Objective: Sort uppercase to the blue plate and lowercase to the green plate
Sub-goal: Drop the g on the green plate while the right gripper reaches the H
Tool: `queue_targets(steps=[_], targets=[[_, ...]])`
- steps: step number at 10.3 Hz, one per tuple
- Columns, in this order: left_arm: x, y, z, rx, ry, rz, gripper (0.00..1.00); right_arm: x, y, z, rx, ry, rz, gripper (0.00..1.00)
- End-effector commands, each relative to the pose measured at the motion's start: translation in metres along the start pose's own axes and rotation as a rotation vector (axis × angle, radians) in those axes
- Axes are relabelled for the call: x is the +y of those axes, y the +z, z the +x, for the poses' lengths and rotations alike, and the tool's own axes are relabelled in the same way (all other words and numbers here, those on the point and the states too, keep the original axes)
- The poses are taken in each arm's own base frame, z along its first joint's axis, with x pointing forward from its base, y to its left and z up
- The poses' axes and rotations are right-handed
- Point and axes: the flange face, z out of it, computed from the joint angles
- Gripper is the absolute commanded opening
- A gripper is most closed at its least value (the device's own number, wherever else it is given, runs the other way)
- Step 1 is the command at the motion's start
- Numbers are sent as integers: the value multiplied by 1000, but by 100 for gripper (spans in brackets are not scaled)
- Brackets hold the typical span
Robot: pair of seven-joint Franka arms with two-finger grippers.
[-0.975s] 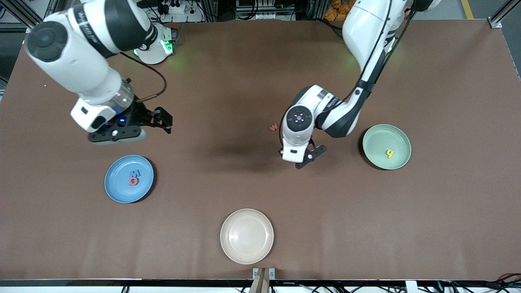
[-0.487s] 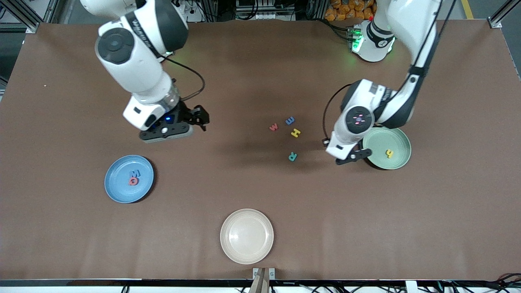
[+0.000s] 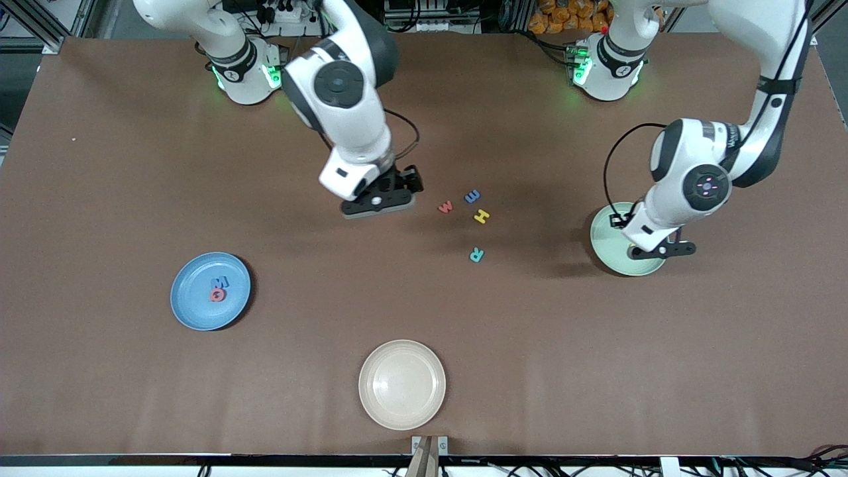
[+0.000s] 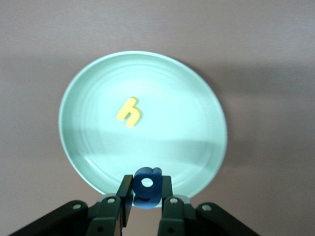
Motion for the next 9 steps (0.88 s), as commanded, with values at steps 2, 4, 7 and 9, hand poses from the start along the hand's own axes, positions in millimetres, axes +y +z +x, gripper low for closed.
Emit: queue_targets(steps=[2,4,7,9], targets=[[-3,33,-7,64,31,-17,0,-74,43,-4,4,-91,-22,97],[-3,44,-7,75,32,-24,8,-115,66,-18,1,-151,-20,94],[-3,47,-6,78,48,-25,60,-151,99,-48,-8,-265,-3,90],[-5,45,-4,82,44,-26,74,-169,132,-66,2,-302,2,90]])
